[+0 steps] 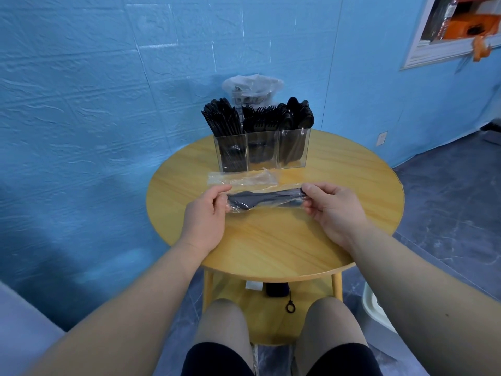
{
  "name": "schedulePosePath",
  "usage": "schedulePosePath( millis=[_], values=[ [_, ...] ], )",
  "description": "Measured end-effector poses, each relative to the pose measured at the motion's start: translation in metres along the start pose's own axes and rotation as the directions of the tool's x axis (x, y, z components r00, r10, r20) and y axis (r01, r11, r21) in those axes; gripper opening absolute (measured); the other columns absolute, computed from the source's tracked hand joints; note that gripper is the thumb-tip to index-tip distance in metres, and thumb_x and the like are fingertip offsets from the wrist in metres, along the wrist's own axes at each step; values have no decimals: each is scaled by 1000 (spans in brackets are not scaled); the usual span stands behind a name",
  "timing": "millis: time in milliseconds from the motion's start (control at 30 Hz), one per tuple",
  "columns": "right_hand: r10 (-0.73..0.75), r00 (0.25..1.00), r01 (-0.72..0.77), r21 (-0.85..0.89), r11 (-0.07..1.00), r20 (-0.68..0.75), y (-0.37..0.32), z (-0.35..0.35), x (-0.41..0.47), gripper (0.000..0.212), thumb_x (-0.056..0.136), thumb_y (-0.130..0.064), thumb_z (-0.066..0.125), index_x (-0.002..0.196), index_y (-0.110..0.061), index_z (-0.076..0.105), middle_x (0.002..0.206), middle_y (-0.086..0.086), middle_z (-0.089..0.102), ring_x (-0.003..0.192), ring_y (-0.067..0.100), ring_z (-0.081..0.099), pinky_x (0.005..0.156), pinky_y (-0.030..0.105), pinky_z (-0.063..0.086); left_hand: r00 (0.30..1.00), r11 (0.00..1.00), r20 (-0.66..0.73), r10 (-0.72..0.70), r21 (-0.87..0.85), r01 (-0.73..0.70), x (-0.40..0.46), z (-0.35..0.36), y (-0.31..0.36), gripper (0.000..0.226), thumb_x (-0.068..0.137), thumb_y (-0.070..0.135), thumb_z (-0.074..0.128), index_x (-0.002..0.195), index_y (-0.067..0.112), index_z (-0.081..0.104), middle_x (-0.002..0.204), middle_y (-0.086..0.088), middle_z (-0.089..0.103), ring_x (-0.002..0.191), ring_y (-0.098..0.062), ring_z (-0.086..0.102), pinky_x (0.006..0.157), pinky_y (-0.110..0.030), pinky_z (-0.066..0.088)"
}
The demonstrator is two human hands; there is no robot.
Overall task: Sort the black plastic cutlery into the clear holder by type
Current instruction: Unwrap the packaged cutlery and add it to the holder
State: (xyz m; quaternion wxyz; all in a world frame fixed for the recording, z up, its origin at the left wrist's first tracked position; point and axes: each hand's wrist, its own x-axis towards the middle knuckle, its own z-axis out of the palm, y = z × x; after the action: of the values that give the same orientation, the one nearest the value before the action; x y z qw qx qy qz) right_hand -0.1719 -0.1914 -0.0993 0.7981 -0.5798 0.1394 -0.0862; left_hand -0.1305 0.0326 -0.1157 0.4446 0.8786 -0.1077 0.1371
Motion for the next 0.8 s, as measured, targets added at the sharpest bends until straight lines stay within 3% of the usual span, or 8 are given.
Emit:
schedulePosePath(
  millis=[67, 133, 200, 267, 333, 400, 600, 800],
  values=[
    [10, 999, -9, 26, 1000, -38, -3, -5, 2, 5, 87, -6, 65, 89, -2, 65, 69, 8, 59, 59, 13, 55, 58, 22, 52, 998, 999, -47, -43, -15, 43, 1, -1, -2, 28, 101, 19, 39, 118, 26, 60, 70, 10, 57, 58, -6, 48, 51, -14, 37],
    [12, 996, -9, 36, 999, -89, -8, -14, 3, 4, 86, -6, 66, 87, -3, 64, 69, 8, 59, 56, 12, 55, 55, 21, 52, 990, 994, -94, -105, -25, 103, 2, -3, -2, 27, 98, 16, 41, 111, 23, 63, 68, 8, 54, 55, -7, 46, 52, -20, 36],
    [10, 994, -8, 24, 1000, -109, -12, -23, 4, 3, 86, -6, 66, 85, -4, 64, 69, 8, 58, 55, 12, 55, 53, 21, 51, 989, 989, -105, -104, 93, 114, 2, -4, 0, 25, 94, 18, 45, 109, 23, 64, 85, 8, 56, 76, -11, 53, 68, -24, 40],
    [12, 994, -11, 7, 1000, -113, -14, -28, 3, 4, 85, -6, 67, 86, -3, 64, 69, 8, 58, 55, 12, 55, 54, 21, 51, 994, 951, -102, 34, 309, 0, 0, -3, 3, 26, 89, 26, 51, 113, 26, 63, 110, 4, 50, 109, -17, 47, 91, -29, 37],
    [10, 995, -12, -14, 1000, -101, -16, -29, 1, 5, 85, -6, 67, 86, -3, 63, 70, 9, 58, 56, 12, 54, 55, 21, 51, 962, 851, 59, 265, 455, -262, -4, 0, 7, 34, 89, 36, 50, 121, 29, 61, 129, 1, 47, 123, -20, 39, 105, -38, 31],
    [-1, 995, -4, -44, 999, -97, -19, -27, -2, 5, 86, -6, 67, 84, -3, 64, 69, 8, 57, 57, 12, 54, 57, 22, 51, 893, 772, 286, 347, 454, -445, -7, 3, 9, 38, 93, 39, 46, 129, 34, 56, 135, 6, 48, 127, -17, 38, 110, -40, 30],
    [-205, 925, 140, -212, 967, -321, -41, -28, -5, 8, 84, -15, 70, 79, -10, 67, 66, 3, 57, 64, 16, 54, 70, 29, 55, 868, 784, 439, 234, 443, -435, -1, 7, 4, 33, 99, 32, 41, 126, 35, 59, 129, 13, 54, 121, -12, 42, 101, -30, 36],
    [-215, 891, 240, 12, 971, -401, -63, -32, -13, 10, 84, -12, 70, 77, -8, 63, 63, 3, 54, 57, 13, 51, 60, 22, 51, 854, 774, 479, 203, 456, -439, -1, 7, 9, 33, 98, 31, 41, 125, 35, 59, 128, 15, 52, 123, -12, 39, 102, -29, 35]
  ],
)
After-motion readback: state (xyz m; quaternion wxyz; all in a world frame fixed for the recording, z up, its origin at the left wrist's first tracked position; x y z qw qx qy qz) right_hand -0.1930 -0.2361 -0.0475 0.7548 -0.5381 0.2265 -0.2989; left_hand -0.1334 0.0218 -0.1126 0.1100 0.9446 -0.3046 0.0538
